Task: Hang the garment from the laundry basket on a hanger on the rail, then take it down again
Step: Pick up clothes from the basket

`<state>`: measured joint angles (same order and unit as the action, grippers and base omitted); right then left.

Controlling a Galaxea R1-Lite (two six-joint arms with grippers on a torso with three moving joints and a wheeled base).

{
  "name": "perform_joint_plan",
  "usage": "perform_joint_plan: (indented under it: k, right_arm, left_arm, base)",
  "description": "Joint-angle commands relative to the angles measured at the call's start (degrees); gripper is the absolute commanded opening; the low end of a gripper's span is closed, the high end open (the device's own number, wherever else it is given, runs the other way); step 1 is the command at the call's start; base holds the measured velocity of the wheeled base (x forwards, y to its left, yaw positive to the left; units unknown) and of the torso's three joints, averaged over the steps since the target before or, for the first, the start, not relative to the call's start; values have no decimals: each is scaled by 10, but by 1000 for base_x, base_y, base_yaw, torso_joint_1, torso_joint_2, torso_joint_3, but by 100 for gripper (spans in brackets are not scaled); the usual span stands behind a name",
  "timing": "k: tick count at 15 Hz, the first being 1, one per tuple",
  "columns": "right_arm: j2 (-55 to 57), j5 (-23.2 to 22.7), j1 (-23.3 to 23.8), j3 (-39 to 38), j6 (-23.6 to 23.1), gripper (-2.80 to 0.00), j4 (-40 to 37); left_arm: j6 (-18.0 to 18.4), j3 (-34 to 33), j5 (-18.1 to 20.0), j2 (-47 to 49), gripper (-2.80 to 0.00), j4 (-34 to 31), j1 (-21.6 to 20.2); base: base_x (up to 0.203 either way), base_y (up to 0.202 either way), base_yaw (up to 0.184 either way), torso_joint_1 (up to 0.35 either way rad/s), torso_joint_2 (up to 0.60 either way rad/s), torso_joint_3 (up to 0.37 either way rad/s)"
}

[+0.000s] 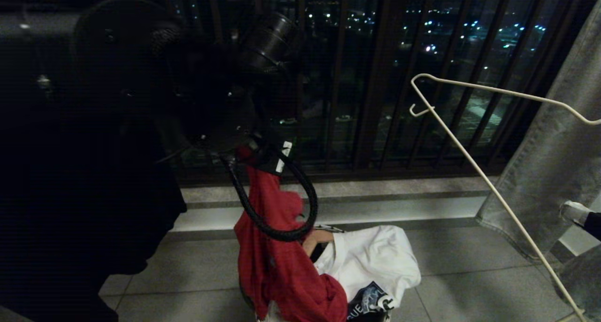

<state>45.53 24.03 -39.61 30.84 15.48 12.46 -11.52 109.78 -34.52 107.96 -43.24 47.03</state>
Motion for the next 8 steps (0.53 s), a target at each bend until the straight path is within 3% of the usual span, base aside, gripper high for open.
perform_joint_plan:
  k: [1,8]
  right_arm:
    - [0,1,0,0,1,-280,1]
    - [2,1,0,-2,1,-280,1]
  left_arm:
    - [-23,-4,0,54,-280,-2,20]
    - [-163,-50,5,246,-280,6,57]
  base:
    - [0,0,0,0,0,0]
    - [0,0,0,0,0,0]
